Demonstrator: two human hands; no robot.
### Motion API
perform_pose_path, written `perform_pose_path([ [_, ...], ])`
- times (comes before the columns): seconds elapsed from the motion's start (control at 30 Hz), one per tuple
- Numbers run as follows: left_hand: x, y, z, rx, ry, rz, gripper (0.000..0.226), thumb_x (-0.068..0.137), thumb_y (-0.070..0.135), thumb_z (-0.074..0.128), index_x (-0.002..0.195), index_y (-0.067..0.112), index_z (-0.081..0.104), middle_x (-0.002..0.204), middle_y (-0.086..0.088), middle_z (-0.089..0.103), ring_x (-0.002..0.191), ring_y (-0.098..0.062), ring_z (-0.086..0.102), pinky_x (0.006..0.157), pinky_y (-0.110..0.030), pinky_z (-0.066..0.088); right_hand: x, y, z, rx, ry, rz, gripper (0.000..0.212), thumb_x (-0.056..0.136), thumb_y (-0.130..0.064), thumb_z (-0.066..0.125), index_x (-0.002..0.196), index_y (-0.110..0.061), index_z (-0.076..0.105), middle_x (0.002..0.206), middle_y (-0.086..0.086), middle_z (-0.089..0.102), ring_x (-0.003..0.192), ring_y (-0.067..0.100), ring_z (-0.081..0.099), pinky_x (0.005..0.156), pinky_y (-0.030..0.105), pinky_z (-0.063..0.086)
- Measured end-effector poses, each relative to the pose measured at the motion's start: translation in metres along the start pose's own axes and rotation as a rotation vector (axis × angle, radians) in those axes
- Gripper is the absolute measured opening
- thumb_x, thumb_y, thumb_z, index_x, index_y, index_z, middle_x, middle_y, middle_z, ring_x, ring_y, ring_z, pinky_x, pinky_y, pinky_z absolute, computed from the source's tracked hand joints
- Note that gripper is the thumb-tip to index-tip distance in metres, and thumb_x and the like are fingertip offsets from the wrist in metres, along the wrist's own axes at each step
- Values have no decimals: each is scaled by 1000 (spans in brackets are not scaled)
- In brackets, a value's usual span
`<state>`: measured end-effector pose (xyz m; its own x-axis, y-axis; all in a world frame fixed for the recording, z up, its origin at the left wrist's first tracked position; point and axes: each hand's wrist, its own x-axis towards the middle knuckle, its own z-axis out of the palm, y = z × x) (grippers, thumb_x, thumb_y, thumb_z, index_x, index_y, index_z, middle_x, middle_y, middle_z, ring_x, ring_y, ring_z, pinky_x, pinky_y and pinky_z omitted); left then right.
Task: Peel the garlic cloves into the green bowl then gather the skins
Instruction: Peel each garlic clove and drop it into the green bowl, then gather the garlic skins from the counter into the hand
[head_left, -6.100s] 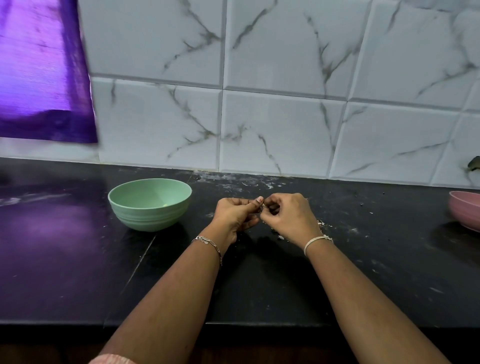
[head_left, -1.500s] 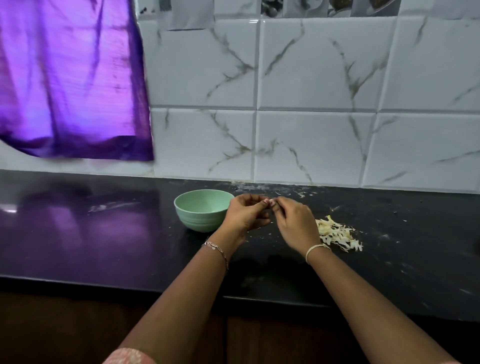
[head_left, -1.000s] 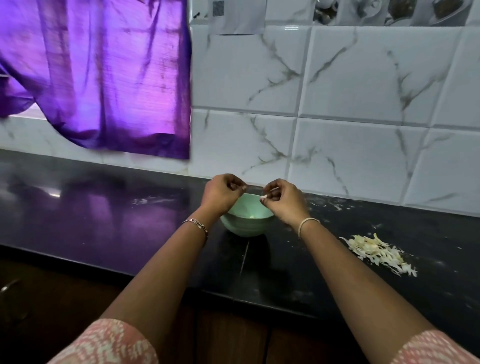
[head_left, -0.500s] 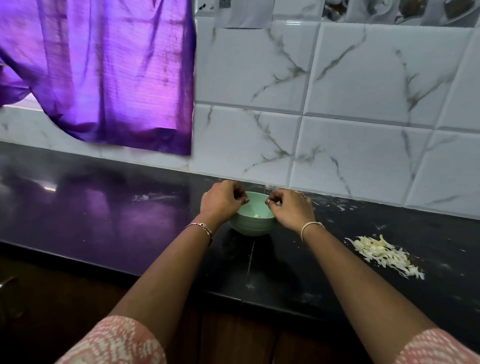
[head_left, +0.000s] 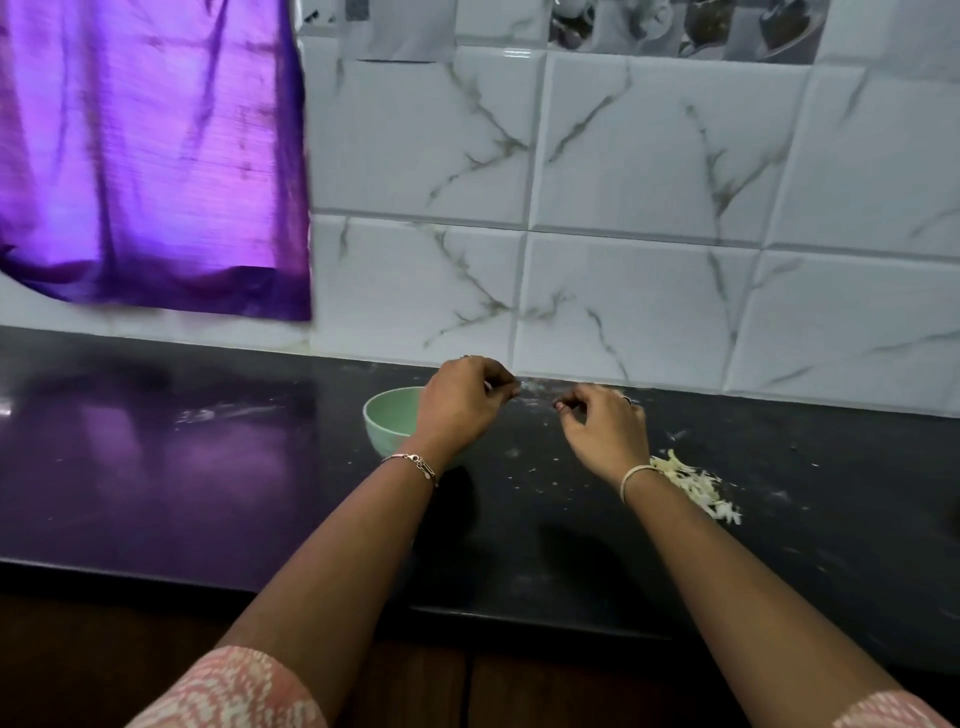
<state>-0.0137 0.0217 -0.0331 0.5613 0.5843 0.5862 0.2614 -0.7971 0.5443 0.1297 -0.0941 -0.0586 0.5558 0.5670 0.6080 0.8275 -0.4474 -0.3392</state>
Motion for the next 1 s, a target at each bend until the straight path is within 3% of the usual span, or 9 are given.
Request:
perform_pose_path([
  [0.23, -13, 45, 66, 80, -170, 71, 15, 78, 45, 75, 81, 31, 71, 86, 14, 71, 84, -8, 63, 67, -24, 43, -17, 65, -24, -130, 30, -12, 16, 93, -31, 54, 102, -31, 67, 112, -9, 65, 115, 17, 49, 96, 37, 29],
  [0.4, -18, 63, 107, 65, -188, 43, 29, 73, 48, 78, 76, 22, 66, 72, 18, 62, 79, -5, 61, 62, -23, 39, -23, 100, -30, -176, 91, 1, 17, 93, -30, 53, 105, -30, 66, 113, -10, 64, 114, 16, 49, 98, 38, 28],
  [0.5, -18, 67, 127, 46, -203, 11, 37, 68, 52, 80, 73, 19, 64, 66, 16, 60, 73, -6, 60, 61, -25, 43, -26, 113, -30, -169, 143, 23, 17, 93, -29, 54, 105, -29, 66, 112, -9, 64, 113, 17, 50, 97, 37, 29],
  [0.6, -17, 67, 140, 34, -196, -7, 31, 73, 51, 77, 75, 22, 69, 69, 14, 62, 74, -8, 60, 64, -26, 46, -23, 121, -30, -90, 196, 92, 17, 95, -27, 52, 104, -27, 66, 109, -8, 65, 111, 17, 52, 98, 37, 29],
  [0.7, -12, 60, 146, -43, -175, -27, 11, 88, 37, 68, 92, 29, 75, 84, 10, 71, 84, -12, 65, 71, -28, 50, -17, 129, -32, 72, 222, 221, 20, 99, -25, 46, 105, -24, 65, 108, -6, 67, 108, 19, 57, 100, 38, 33],
  [0.8, -7, 44, 148, -163, -207, -56, 30, 92, 7, 54, 102, 28, 74, 86, 13, 71, 87, -13, 67, 84, -34, 55, -11, 139, -38, 243, 253, 382, 23, 101, -26, 41, 100, -26, 64, 106, -4, 70, 102, 22, 62, 102, 42, 40],
  [0.93, 5, 23, 144, -240, -168, -142, 29, 89, 9, 63, 88, 36, 73, 79, 22, 70, 80, -5, 66, 84, -29, 55, -4, 156, -42, 421, 112, 497, 36, 103, -48, 30, 90, -32, 60, 101, -12, 72, 103, 20, 62, 102, 48, 41],
  [1.0, 9, 17, 141, -325, -143, -181, 19, 84, 13, 72, 86, 32, 73, 76, 17, 70, 74, -5, 65, 78, -26, 55, -5, 159, -43, 496, -66, 526, 50, 100, -60, 21, 101, -32, 62, 110, -10, 70, 116, 20, 57, 109, 45, 33],
])
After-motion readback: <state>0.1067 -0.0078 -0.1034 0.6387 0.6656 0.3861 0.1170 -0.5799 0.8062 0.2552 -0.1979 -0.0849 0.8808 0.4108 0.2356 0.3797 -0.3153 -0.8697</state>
